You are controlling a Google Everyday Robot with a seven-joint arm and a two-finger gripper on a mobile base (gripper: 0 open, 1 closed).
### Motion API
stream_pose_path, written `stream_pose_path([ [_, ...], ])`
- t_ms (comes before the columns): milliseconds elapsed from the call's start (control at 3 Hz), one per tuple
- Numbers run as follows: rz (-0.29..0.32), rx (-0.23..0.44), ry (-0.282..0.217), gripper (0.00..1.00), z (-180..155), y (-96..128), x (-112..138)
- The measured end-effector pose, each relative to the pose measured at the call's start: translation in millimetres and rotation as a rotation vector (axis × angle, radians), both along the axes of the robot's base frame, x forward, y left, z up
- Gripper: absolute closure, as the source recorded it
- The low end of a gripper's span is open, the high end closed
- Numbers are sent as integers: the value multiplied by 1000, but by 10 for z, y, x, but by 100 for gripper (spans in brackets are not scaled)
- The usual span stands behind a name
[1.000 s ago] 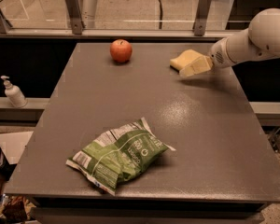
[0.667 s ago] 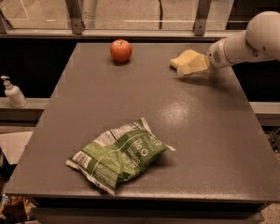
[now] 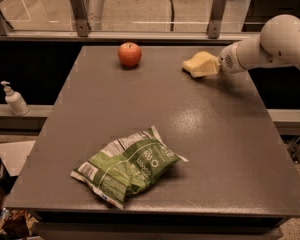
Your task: Pick sponge
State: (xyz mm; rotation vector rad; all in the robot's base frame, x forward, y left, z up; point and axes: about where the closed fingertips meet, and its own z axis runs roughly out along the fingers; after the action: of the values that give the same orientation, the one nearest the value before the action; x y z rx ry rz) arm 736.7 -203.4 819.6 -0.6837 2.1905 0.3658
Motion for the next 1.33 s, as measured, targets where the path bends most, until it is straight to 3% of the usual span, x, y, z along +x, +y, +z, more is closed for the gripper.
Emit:
stream_pose_path([
  [333,-6,15,-14,72,97,-41,-23],
  [667,17,33,-56,95,400,-43,-101],
  [1333,95,71,-88,100,974,-113,-485],
])
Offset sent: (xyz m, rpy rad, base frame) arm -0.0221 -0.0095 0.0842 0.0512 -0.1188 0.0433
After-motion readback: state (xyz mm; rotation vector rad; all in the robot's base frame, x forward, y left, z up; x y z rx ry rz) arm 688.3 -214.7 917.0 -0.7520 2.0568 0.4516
